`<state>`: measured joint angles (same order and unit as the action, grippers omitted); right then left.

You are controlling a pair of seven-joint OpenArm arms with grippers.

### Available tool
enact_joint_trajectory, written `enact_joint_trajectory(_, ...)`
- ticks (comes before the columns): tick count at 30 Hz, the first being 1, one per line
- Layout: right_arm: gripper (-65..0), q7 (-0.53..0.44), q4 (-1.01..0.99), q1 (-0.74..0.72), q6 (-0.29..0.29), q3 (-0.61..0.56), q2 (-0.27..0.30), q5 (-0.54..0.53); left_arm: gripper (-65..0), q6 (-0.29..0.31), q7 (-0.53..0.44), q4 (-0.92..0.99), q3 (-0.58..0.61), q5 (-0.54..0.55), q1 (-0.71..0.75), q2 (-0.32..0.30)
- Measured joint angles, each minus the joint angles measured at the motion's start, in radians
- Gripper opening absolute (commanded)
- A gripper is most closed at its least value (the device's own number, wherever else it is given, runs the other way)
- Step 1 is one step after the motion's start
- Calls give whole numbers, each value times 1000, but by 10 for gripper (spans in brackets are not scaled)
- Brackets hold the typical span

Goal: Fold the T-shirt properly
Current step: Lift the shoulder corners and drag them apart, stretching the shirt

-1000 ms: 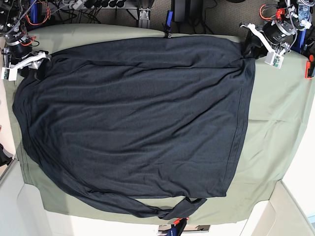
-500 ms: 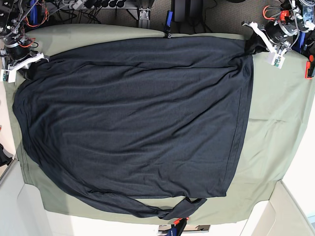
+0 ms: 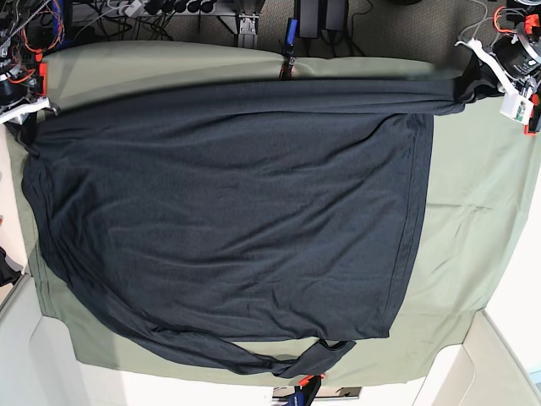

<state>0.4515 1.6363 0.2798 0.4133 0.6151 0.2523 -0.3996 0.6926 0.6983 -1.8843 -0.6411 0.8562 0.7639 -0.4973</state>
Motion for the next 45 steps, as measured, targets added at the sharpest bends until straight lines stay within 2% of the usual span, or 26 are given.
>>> enact_joint_trajectory(4, -650, 0, -7, -69, 12, 0, 0, -5, -650, 2, -15, 0, 0, -51, -53, -27)
enact_joint_trajectory(7, -650, 3, -44, -134, 13, -1, 0, 3, -650, 13, -58, 32, 16, -66, -108, -77)
enact_joint_trajectory(11, -650, 2, -140, -227, 11, -20, 0, 37, -650, 16, -61, 143, 129, -81, -215, -161)
enact_joint_trajectory(14, -650, 3, -240, -304, 10, -32, -3, 38, -650, 14, -97, 234, 240, -159, -321, -192)
enact_joint_trajectory(18, -650, 1, -358, -385, 5, -37, -1, 41, -650, 14, -146, 372, 359, -209, -457, -204)
enact_joint_trajectory(22, -650, 2, -437, -429, 3, -37, -1, 45, -644, 11, -145, 492, 443, -212, -564, -204)
enact_joint_trajectory(27, -650, -2, -454, -438, -2, -37, -1, 45, -472, 8, -146, 552, 510, -212, -625, -204)
enact_joint_trajectory(29, -650, -2, -454, -433, -2, -36, -1, 46, -386, 8, -92, 557, 519, -208, -620, -203)
enact_joint_trajectory(30, -650, -2, -454, -432, -2, -36, -1, 46, -330, 8, -66, 557, 518, -171, -618, -204)
enact_joint_trajectory(32, -548, -2, -454, -433, -2, -37, -1, 47, -244, 8, 4, 556, 517, -89, -621, -208)
enact_joint_trajectory(34, -451, -5, -454, -433, 4, -37, -1, 45, -233, 7, 79, 556, 517, -9, -624, -217)
enact_joint_trajectory(36, -400, -5, -454, -432, 5, -35, 0, 30, -233, 4, 151, 556, 517, 72, -623, -229)
enact_joint_trajectory(39, -397, -4, -454, -432, 5, -35, 0, 26, -233, 2, 197, 542, 480, 146, -606, -240)
enact_joint_trajectory(45, -397, 40, -454, -432, 9, -28, 0, 25, -233, -3, 230, 325, 276, 223, -450, -251)
